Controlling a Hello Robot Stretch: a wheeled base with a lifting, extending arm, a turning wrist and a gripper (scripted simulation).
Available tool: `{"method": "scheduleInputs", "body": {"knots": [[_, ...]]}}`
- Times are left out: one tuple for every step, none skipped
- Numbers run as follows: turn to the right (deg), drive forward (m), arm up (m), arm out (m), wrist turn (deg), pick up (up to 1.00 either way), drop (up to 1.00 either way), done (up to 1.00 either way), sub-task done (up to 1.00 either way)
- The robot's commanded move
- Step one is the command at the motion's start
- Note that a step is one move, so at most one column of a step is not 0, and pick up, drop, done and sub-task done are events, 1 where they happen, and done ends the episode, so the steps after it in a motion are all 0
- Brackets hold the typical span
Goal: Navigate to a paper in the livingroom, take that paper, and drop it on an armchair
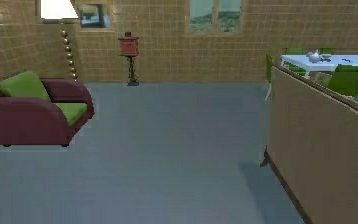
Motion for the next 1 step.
{"method": "scheduleInputs", "body": {"knots": [[3.0,0.00,0.00,0.00,0.0,0.00,0.00,0.00,0.00]]}}
